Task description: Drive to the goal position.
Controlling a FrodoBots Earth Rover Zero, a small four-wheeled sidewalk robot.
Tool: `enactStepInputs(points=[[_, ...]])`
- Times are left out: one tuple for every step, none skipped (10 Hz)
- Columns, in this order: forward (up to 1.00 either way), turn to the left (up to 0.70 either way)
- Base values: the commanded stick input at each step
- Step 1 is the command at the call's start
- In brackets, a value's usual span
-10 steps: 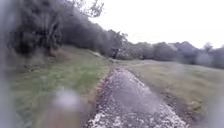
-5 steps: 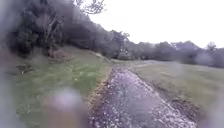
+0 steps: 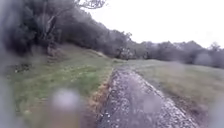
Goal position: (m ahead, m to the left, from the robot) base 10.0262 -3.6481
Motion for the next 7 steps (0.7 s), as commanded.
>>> enactStepInputs(points=[[0.85,0.00],[0.85,-0.01],[0.85,-0.04],[0.85,-0.23],[0.85,-0.26],[0.85,-0.07],[0.85,0.00]])
